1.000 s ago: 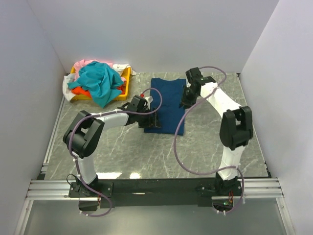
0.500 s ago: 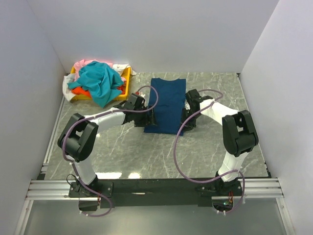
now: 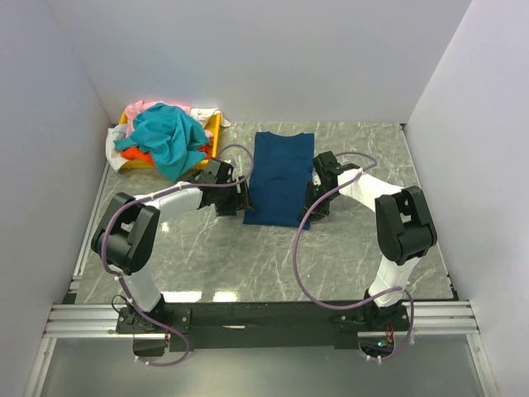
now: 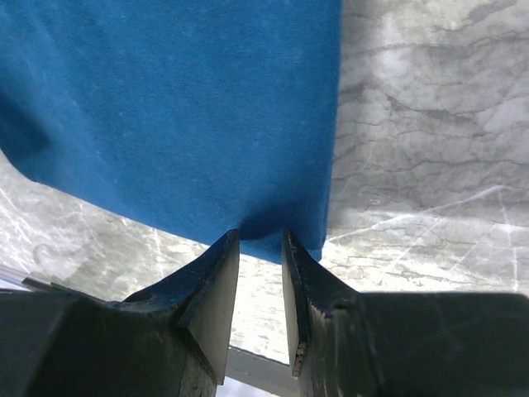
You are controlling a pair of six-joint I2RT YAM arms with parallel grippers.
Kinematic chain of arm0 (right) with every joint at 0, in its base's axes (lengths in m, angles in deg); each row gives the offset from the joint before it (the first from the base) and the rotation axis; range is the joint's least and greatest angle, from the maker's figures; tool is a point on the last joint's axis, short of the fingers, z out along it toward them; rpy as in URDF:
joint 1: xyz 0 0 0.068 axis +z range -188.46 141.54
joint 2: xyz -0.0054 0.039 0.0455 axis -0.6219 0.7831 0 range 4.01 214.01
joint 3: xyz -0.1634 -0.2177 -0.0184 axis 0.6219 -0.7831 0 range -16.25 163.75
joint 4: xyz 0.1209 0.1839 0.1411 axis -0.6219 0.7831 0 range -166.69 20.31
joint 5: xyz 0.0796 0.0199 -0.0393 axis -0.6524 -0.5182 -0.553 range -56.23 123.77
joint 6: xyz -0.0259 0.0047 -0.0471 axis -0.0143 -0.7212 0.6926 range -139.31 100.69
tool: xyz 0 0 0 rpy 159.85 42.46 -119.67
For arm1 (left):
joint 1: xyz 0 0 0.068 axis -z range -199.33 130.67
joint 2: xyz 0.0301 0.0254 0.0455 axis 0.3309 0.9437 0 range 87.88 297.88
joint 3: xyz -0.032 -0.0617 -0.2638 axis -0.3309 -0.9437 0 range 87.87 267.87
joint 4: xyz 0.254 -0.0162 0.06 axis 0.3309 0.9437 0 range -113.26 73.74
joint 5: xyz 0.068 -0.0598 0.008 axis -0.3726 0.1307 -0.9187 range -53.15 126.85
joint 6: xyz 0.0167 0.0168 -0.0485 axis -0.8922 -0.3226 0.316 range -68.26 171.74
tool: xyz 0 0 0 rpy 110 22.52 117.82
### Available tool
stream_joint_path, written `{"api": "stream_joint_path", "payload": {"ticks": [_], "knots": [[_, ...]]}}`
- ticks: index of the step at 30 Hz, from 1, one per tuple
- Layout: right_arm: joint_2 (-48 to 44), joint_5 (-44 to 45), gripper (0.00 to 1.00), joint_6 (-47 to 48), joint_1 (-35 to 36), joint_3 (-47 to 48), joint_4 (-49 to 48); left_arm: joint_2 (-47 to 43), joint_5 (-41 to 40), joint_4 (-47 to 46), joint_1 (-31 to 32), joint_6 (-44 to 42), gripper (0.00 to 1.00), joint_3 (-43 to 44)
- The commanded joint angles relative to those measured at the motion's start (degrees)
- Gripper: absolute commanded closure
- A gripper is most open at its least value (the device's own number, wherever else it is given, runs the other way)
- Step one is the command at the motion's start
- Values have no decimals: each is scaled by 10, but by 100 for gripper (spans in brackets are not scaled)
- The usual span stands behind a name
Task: Fold and stack the t-shirts
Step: Fold the tshirt
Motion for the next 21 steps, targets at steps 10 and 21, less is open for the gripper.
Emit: {"api": "stream_joint_path", "payload": {"ticks": [10,21], "knots": [[-41,40,65,1,2,-6,30,-1,1,-6,-5,0,25,11],[-3,49,63,5,6,-10,46,-2,4,-5,-5,0,25,7]]}}
